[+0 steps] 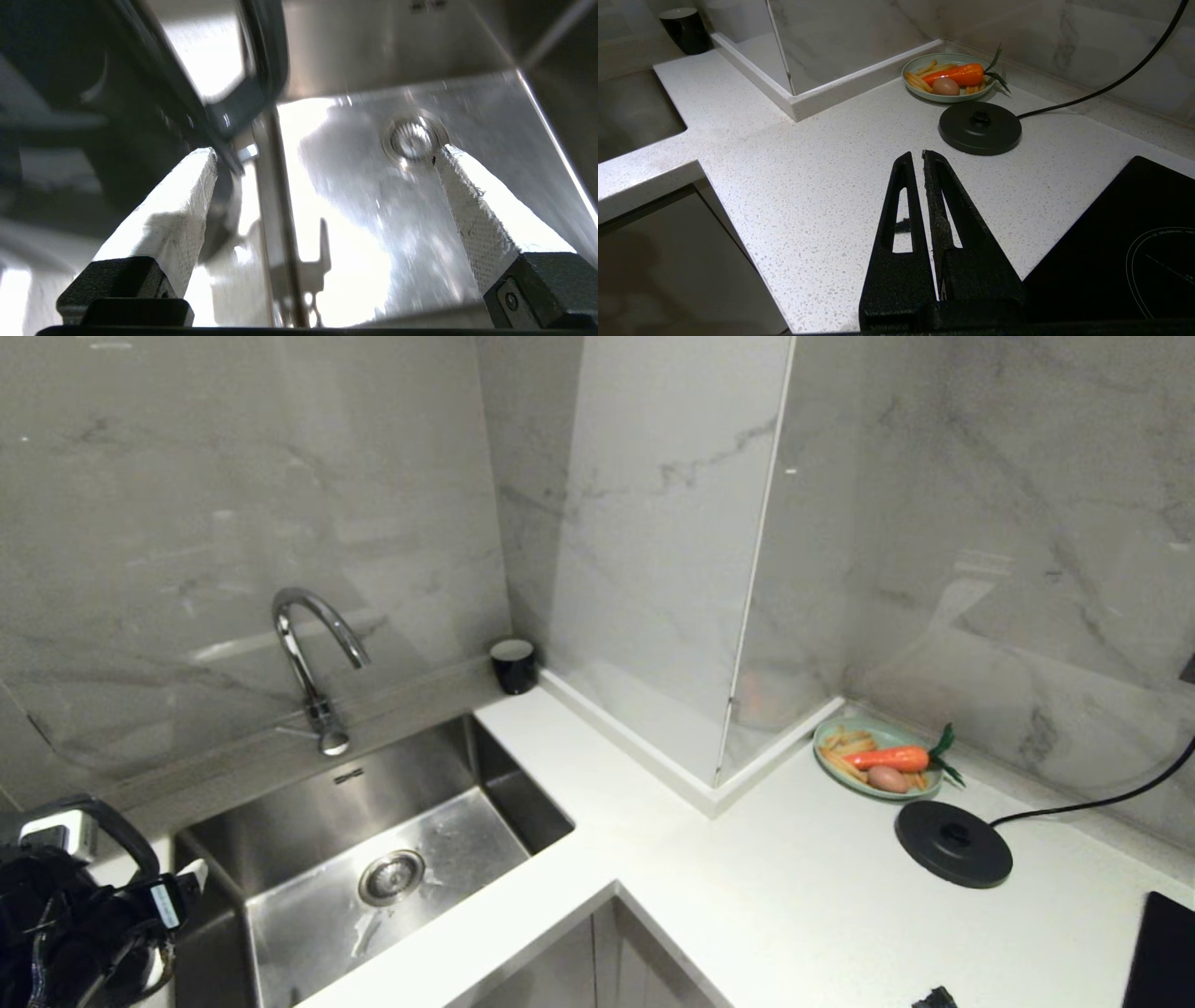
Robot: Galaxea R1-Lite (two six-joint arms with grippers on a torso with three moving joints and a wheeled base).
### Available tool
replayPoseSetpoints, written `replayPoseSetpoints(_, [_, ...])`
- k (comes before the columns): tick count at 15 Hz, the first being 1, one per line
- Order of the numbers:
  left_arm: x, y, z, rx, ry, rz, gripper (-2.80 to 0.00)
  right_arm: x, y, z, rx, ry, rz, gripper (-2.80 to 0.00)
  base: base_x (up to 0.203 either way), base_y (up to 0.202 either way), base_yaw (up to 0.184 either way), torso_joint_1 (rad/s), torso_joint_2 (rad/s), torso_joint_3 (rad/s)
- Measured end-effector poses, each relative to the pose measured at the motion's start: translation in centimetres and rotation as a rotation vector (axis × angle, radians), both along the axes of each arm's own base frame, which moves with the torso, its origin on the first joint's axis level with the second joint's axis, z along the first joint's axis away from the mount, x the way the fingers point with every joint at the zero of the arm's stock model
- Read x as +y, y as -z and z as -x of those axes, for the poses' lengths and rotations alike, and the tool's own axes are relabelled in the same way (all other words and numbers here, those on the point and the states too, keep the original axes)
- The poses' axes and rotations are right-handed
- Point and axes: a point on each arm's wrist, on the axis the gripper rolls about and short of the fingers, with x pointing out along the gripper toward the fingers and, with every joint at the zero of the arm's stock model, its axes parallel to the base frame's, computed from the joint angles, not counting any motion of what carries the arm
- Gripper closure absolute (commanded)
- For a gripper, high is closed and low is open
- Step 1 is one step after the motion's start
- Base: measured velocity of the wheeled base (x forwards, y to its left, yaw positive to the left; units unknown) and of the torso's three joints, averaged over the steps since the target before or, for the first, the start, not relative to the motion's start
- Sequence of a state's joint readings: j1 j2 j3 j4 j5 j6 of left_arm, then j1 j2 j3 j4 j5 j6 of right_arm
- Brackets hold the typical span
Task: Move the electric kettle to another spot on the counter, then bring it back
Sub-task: Place it by the sink
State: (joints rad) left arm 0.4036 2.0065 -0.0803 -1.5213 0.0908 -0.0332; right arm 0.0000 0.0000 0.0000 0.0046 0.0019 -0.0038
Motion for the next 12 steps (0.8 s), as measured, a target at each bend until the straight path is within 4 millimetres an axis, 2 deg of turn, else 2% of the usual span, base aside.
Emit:
replayPoseSetpoints(4, [-1.1, -1.4, 1.5, -0.039, 0.085, 0.016, -2.80, 0.0, 0.0, 0.0, 0.000, 0.000, 0.000, 0.00, 0.000, 0.000, 0.000, 0.000, 0.00, 0.000])
replayPoseSetpoints(5, [-1.6, -2.1, 1.8, -0.070, 0.105, 0.004, -0.75, 0.0, 0.0, 0.0, 0.000, 0.000, -0.001, 0.00, 0.000, 0.000, 0.000, 0.000, 0.00, 0.000])
replayPoseSetpoints(6, [-2.1, -3.0, 2.0, -0.106, 0.127, -0.011, 0.00, 0.0, 0.0, 0.0, 0.000, 0.001, -0.001, 0.00, 0.000, 0.000, 0.000, 0.000, 0.00, 0.000])
replayPoseSetpoints(12, [-5.6, -7.7, 4.4, -0.276, 0.274, -0.074, 0.00, 0.0, 0.0, 0.0, 0.000, 0.001, -0.001, 0.00, 0.000, 0.000, 0.000, 0.000, 0.00, 0.000])
